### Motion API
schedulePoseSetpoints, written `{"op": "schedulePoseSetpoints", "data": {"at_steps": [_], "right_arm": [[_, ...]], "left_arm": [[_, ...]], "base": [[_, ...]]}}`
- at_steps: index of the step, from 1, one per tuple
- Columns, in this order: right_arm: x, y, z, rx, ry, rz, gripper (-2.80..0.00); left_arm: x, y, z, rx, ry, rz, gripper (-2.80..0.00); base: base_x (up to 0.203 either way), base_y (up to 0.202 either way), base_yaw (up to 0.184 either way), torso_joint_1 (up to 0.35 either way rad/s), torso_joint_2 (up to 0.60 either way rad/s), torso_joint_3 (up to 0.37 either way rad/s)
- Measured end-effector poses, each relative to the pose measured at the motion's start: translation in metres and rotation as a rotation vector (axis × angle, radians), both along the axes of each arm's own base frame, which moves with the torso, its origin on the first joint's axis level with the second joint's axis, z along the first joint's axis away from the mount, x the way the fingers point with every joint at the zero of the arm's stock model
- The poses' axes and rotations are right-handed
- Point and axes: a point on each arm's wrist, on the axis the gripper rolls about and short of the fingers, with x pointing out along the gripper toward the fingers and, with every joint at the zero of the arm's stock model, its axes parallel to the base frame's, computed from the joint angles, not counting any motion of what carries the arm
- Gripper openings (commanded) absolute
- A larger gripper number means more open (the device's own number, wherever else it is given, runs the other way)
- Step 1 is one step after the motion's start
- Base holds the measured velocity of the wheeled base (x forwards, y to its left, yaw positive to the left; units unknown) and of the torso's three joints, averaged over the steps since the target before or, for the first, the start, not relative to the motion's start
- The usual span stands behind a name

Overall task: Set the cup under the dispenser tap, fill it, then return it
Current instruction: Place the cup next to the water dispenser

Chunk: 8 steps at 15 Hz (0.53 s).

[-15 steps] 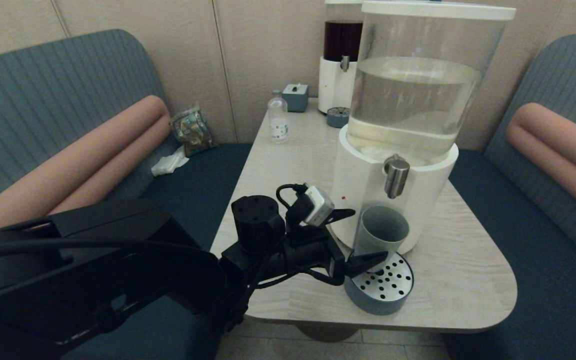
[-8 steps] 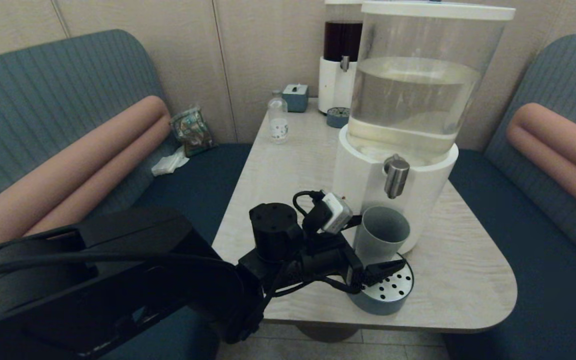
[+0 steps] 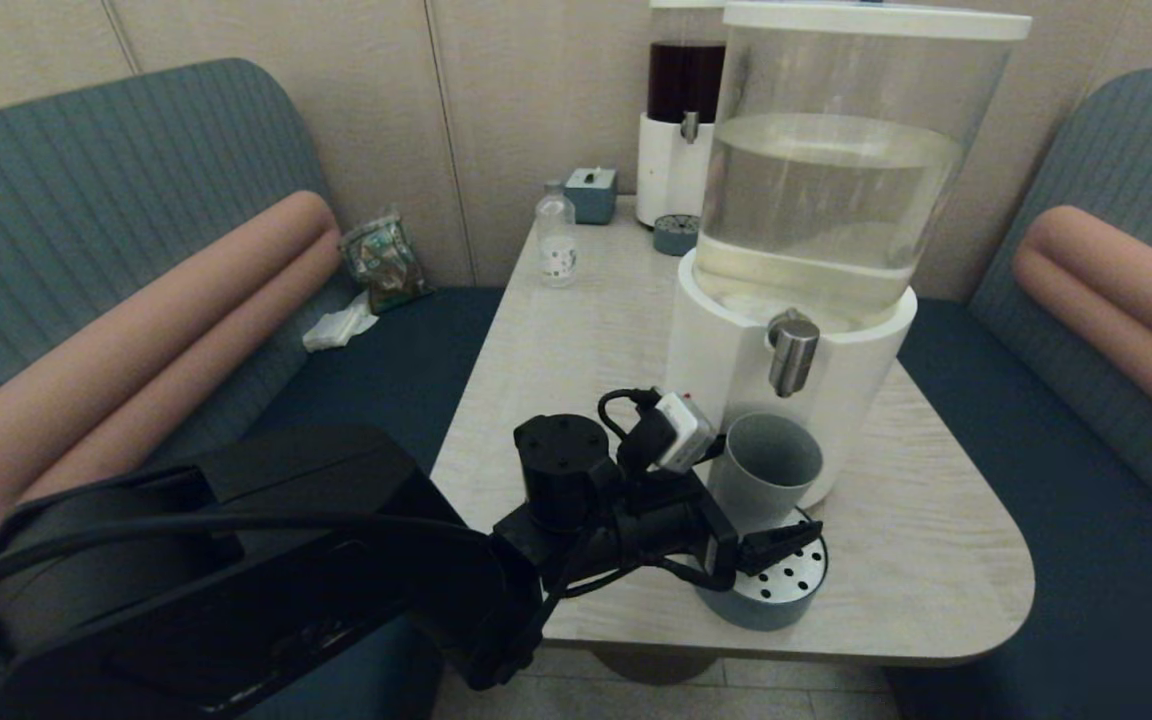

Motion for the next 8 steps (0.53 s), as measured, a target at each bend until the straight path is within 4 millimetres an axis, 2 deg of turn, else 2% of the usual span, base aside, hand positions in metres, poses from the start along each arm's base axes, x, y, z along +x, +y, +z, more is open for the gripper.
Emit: {"op": "schedulePoseSetpoints", "data": {"at_steps": [8], "right_arm": [[0.0000, 0.0000, 0.0000, 0.000, 0.000, 0.000, -2.80]], "left_arm": [[-0.0016, -0.0009, -0.0007, -0.014, 0.017, 0.024, -2.80]], "base": [[0.000, 0.000, 0.000, 0.000, 0.00, 0.000]]}}
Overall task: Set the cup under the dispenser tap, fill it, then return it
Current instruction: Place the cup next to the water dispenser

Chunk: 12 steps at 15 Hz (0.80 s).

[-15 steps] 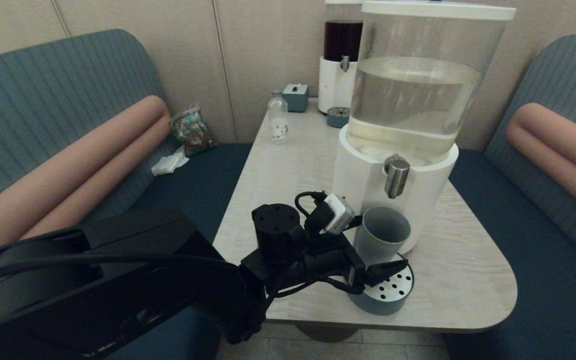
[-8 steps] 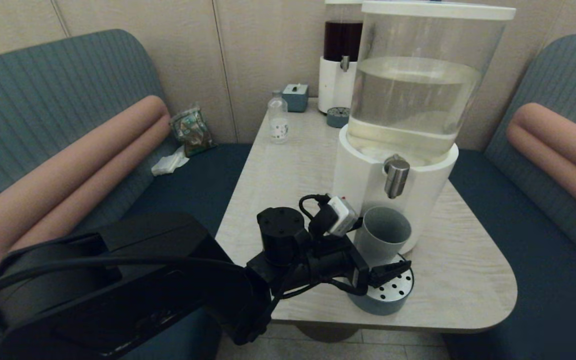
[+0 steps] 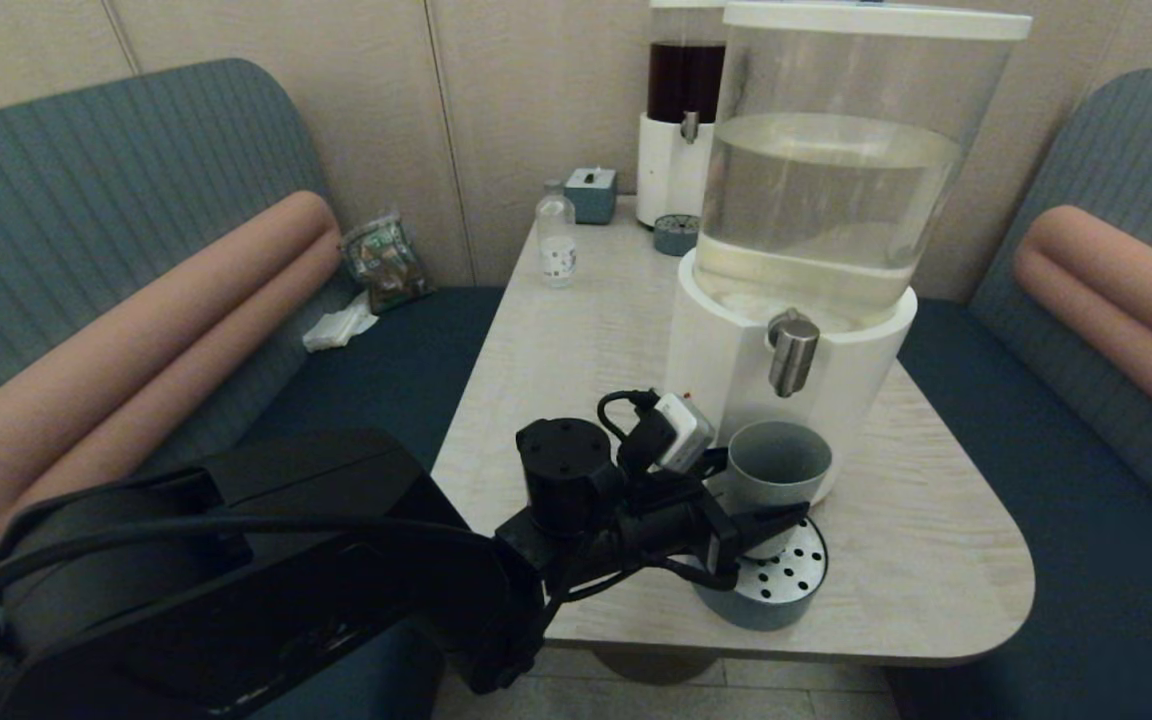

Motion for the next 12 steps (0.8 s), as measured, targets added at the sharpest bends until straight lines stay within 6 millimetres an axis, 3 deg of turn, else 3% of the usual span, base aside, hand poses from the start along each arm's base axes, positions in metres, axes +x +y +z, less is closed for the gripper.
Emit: {"op": "schedulePoseSetpoints", "data": {"at_steps": [6, 9, 12], "right_arm": [[0.000, 0.000, 0.000, 0.000, 0.000, 0.000, -2.80], [0.000, 0.000, 0.000, 0.000, 0.000, 0.000, -2.80], [0.000, 0.000, 0.000, 0.000, 0.000, 0.000, -2.80]], "left_arm": [[-0.027, 0.022, 0.007, 0.025, 0.047, 0.025, -2.80], [-0.048, 0.045, 0.020, 0.028, 0.068, 0.045, -2.80], [-0.057, 0.080, 0.029, 0.023, 0.094, 0.122, -2.80]], "base": [[0.000, 0.000, 0.000, 0.000, 0.00, 0.000], [0.000, 0.000, 0.000, 0.000, 0.00, 0.000], [0.000, 0.000, 0.000, 0.000, 0.00, 0.000]]}}
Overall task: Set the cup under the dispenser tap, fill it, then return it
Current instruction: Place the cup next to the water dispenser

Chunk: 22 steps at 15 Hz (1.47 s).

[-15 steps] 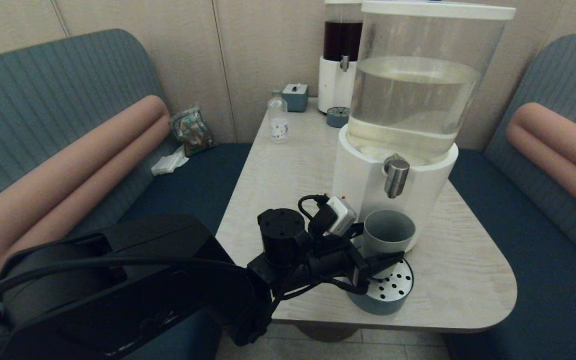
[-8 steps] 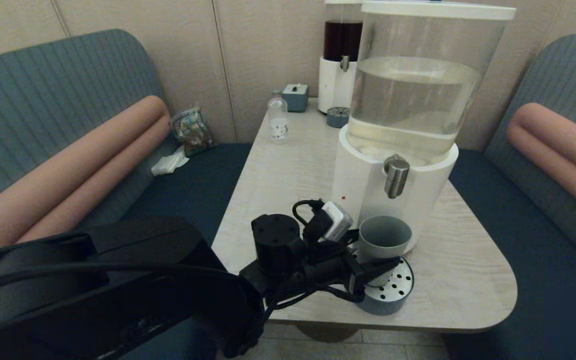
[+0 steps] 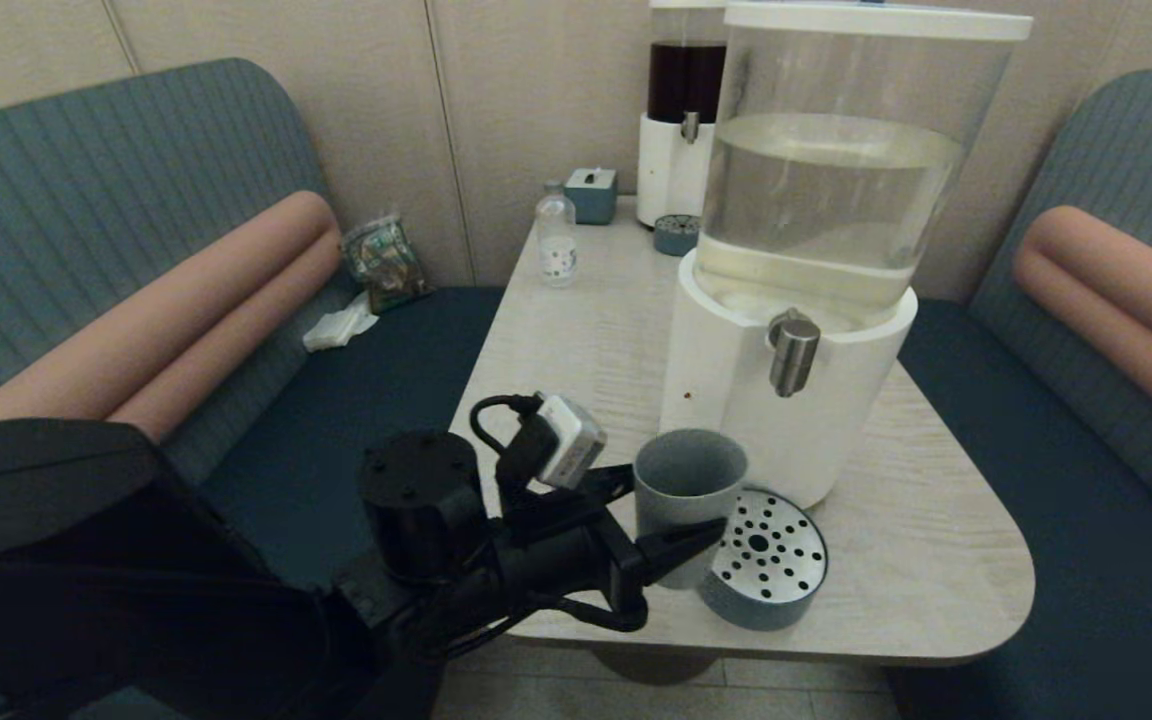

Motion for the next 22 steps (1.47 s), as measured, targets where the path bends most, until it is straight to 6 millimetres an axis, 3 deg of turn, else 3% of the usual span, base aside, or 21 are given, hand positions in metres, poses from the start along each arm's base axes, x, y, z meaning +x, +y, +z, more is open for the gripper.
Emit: {"op": "schedulePoseSetpoints", "data": {"at_steps": [3, 8, 13, 16, 22], "right_arm": [[0.000, 0.000, 0.000, 0.000, 0.000, -0.001, -2.80], [0.000, 0.000, 0.000, 0.000, 0.000, -0.001, -2.80], [0.000, 0.000, 0.000, 0.000, 0.000, -0.001, -2.80], [0.000, 0.000, 0.000, 0.000, 0.000, 0.000, -2.80], [0.000, 0.000, 0.000, 0.000, 0.000, 0.000, -2.80]], "left_arm": [[0.008, 0.036, 0.005, -0.004, 0.009, 0.106, -2.80], [0.045, 0.085, 0.006, -0.043, -0.027, 0.291, -2.80], [0.086, 0.088, -0.008, -0.081, -0.040, 0.342, -2.80], [0.105, 0.084, -0.027, -0.073, -0.024, 0.354, -2.80], [0.126, 0.090, -0.068, -0.034, 0.036, 0.385, -2.80]], "base": [[0.000, 0.000, 0.000, 0.000, 0.00, 0.000], [0.000, 0.000, 0.000, 0.000, 0.00, 0.000], [0.000, 0.000, 0.000, 0.000, 0.00, 0.000], [0.000, 0.000, 0.000, 0.000, 0.00, 0.000], [0.000, 0.000, 0.000, 0.000, 0.00, 0.000]]}}
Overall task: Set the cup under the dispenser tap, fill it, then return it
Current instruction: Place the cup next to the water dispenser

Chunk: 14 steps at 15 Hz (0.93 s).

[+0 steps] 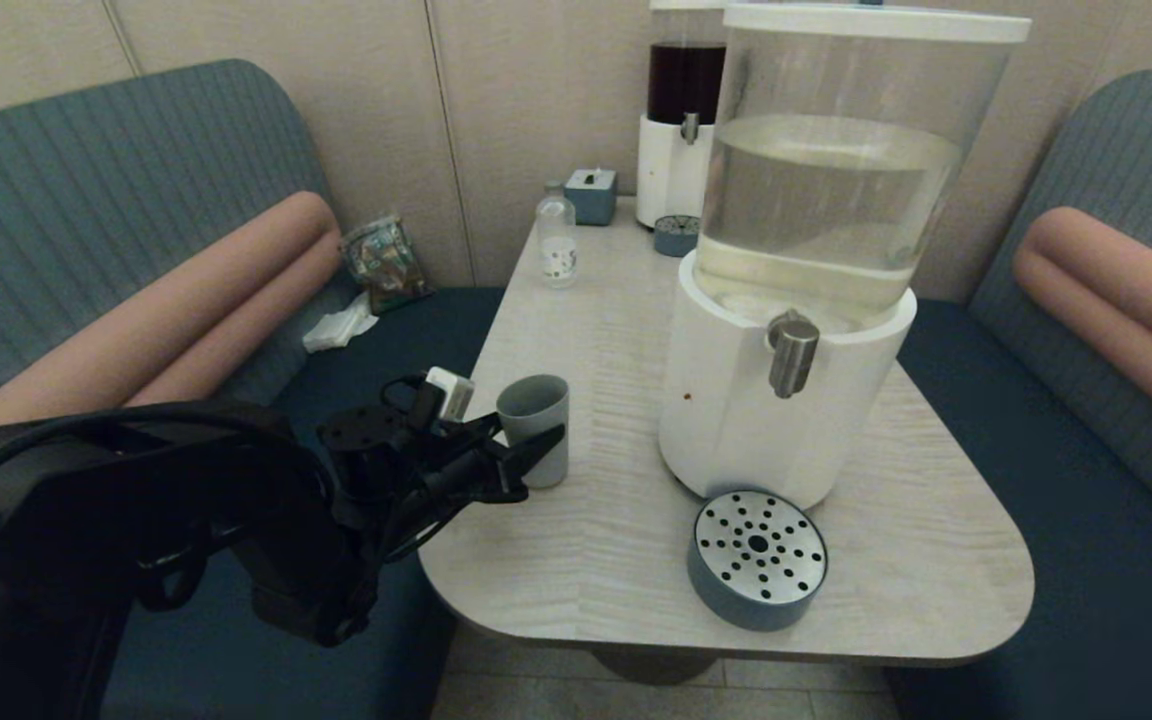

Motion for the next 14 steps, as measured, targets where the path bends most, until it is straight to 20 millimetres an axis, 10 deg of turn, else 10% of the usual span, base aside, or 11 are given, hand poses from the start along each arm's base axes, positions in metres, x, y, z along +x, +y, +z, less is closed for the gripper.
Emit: {"op": "schedulePoseSetpoints", "data": {"at_steps": [2, 3, 14], "right_arm": [[0.000, 0.000, 0.000, 0.000, 0.000, 0.000, -2.80], [0.000, 0.000, 0.000, 0.000, 0.000, 0.000, -2.80], [0.000, 0.000, 0.000, 0.000, 0.000, 0.000, -2.80]], "left_arm": [[0.001, 0.001, -0.004, 0.005, 0.005, 0.000, -2.80], [0.002, 0.001, -0.005, 0.006, 0.009, 0.001, 0.00], [-0.034, 0.011, 0.017, 0.019, 0.042, 0.000, 0.00]], "base": [[0.000, 0.000, 0.000, 0.000, 0.00, 0.000], [0.000, 0.000, 0.000, 0.000, 0.00, 0.000], [0.000, 0.000, 0.000, 0.000, 0.00, 0.000]]}}
